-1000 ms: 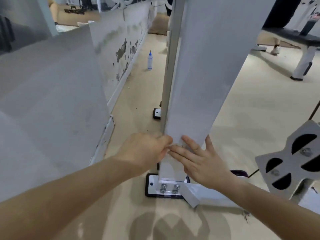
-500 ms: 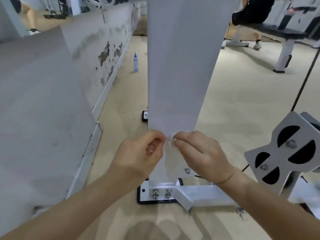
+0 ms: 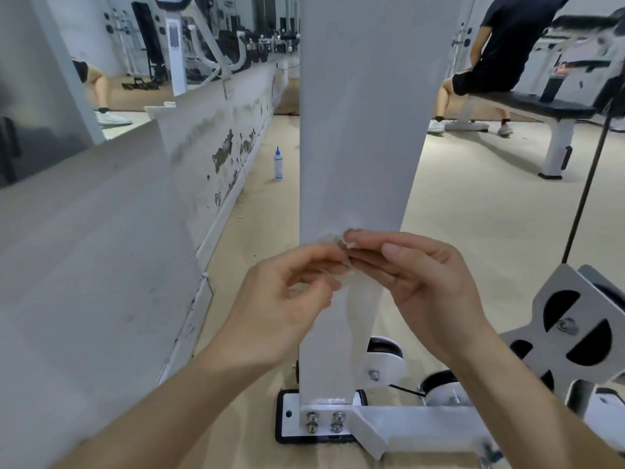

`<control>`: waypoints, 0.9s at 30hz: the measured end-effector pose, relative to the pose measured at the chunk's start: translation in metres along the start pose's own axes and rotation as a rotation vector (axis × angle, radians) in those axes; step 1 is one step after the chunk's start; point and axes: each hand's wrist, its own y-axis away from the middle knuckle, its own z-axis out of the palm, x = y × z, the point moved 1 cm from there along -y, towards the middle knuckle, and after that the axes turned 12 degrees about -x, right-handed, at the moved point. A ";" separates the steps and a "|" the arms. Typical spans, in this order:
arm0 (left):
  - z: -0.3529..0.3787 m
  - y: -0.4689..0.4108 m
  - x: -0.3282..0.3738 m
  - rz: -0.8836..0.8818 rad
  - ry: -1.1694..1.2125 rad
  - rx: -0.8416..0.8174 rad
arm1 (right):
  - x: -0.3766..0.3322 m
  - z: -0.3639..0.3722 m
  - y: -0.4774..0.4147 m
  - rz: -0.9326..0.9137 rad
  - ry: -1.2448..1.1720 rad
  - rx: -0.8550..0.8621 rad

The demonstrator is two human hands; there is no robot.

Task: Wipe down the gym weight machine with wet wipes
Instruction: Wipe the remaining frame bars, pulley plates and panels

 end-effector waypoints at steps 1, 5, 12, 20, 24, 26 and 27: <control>0.000 -0.006 0.003 -0.016 0.048 0.025 | -0.002 0.000 0.001 0.014 -0.021 0.006; 0.000 -0.013 0.007 -0.044 0.093 0.051 | -0.022 0.001 0.010 -0.018 0.056 0.053; -0.012 -0.001 0.005 0.013 -0.129 -0.012 | -0.006 0.030 -0.017 0.161 0.025 0.010; -0.026 0.007 0.007 0.085 -0.209 0.105 | -0.045 0.036 -0.044 -0.006 -0.055 0.017; -0.021 0.001 0.002 -0.014 -0.098 0.143 | 0.026 0.025 0.004 0.248 0.059 0.127; -0.018 -0.002 -0.016 -0.127 -0.049 0.132 | 0.038 0.020 0.009 0.339 0.138 0.129; -0.014 -0.001 -0.024 -0.190 0.002 0.116 | 0.034 0.019 0.005 0.344 0.164 0.122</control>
